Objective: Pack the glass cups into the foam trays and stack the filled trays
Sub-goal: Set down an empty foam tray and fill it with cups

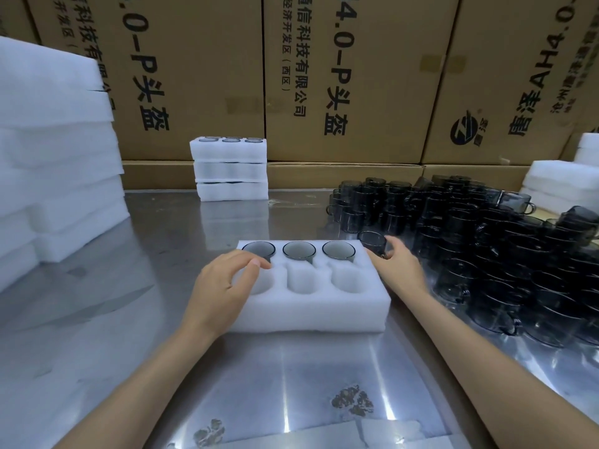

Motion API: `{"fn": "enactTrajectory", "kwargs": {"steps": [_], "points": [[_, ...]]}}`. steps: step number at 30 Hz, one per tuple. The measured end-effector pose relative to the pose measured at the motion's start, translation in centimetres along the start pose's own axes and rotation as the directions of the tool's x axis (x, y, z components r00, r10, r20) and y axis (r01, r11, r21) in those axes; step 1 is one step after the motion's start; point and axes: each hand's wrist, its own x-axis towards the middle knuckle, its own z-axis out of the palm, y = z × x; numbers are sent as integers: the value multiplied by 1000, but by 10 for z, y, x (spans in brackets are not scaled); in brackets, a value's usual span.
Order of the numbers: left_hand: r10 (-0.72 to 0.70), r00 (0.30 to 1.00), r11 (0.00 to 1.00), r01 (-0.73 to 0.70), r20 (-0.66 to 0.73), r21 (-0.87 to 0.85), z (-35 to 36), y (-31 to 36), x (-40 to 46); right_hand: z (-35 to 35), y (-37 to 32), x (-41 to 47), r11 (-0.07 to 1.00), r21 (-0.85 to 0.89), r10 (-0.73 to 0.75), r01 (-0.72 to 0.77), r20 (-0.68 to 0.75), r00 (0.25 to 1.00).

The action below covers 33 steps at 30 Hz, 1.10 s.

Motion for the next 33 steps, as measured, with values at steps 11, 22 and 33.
{"fn": "enactTrajectory", "kwargs": {"steps": [11,22,33], "points": [[-95,994,935,73,-48,-347,-2,5,1,-28,-39,-19,837,533,30,122,-267,963],[185,982,978,-188,-39,-95,-5,9,0,14,-142,-85,910,398,-176,118,113,978],[-38,998,962,24,-46,-273,-19,-7,12,26,-140,-95,799,591,-390,114,364,846]]}}
